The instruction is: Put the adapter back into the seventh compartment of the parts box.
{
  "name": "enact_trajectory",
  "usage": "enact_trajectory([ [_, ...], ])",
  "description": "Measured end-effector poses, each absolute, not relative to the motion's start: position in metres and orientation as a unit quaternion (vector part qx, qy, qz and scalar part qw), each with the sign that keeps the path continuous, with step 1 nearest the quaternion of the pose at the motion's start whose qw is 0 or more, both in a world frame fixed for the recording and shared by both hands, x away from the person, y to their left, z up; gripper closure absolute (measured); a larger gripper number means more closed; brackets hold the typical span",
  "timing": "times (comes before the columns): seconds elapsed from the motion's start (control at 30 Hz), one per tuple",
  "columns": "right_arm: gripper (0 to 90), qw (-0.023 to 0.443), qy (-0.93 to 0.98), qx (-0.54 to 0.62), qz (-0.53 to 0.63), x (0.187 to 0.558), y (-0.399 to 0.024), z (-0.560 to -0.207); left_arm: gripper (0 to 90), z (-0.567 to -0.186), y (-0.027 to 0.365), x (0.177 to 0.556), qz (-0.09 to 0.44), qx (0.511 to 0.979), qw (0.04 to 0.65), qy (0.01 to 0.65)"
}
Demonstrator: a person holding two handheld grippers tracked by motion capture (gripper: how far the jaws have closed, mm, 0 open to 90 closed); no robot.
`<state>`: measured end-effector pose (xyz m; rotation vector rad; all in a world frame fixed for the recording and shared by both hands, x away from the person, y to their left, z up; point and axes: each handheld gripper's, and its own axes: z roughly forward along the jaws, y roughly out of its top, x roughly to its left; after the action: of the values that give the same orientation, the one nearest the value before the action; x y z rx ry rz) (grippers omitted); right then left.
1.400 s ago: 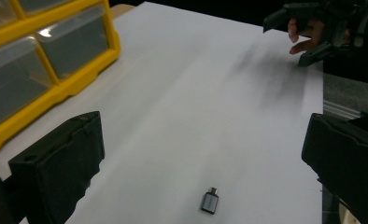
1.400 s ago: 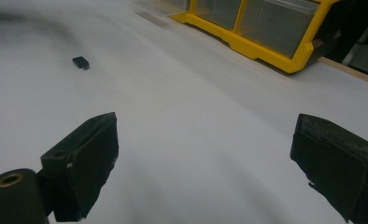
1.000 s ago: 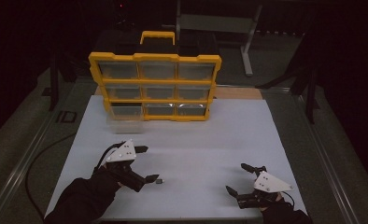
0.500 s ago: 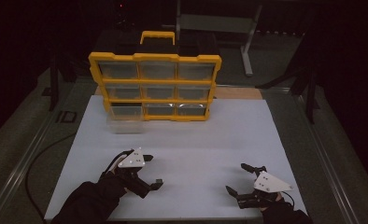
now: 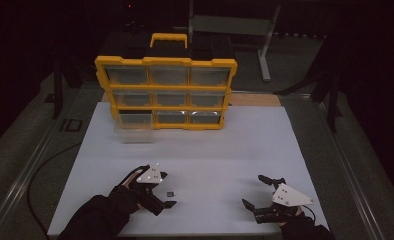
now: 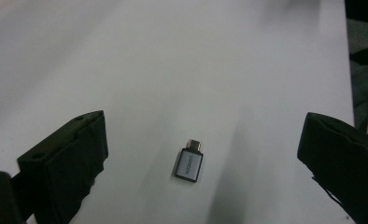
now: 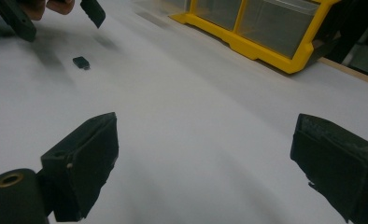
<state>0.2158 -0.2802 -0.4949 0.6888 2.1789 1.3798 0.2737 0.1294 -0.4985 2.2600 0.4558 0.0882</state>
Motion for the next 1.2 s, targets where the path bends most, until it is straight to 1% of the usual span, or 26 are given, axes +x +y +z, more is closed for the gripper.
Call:
enact_trajectory([
  [0.07,7.8,0.234,0.794,0.25,0.502,0.216,-0.28,-0.495,4.9,-0.5,0.129,0.274,0.035,0.897,0.401,0.18],
  [0.2,7.8,0.233,0.794,0.251,0.503,0.216,-0.28,-0.495,14.4,-0.505,0.129,0.275,0.037,0.902,0.391,0.178],
  [0.23,7.8,0.234,0.793,0.251,0.503,0.216,-0.28,-0.495,15.1,-0.505,0.128,0.275,0.038,0.904,0.386,0.176],
  [0.33,7.8,0.233,0.794,0.251,0.502,0.216,-0.28,-0.495,20.9,-0.507,0.128,0.276,0.039,0.907,0.381,0.174],
  [0.63,7.8,0.233,0.793,0.252,0.503,0.216,-0.28,-0.495,45.6,-0.511,0.126,0.277,0.034,0.915,0.367,0.165],
  [0.73,7.8,0.233,0.794,0.251,0.502,0.216,-0.28,-0.495,51.3,-0.512,0.125,0.277,0.028,0.915,0.366,0.166],
  [0.97,7.8,0.234,0.794,0.25,0.502,0.216,-0.28,-0.495,59.1,-0.514,0.125,0.278,0.018,0.915,0.368,0.163],
  [1.1,7.8,0.234,0.794,0.25,0.502,0.216,-0.28,-0.495,59.4,-0.515,0.124,0.279,0.016,0.918,0.362,0.163],
  [1.2,7.8,0.234,0.794,0.25,0.502,0.216,-0.28,-0.495,61.7,-0.516,0.124,0.28,0.02,0.917,0.361,0.171],
])
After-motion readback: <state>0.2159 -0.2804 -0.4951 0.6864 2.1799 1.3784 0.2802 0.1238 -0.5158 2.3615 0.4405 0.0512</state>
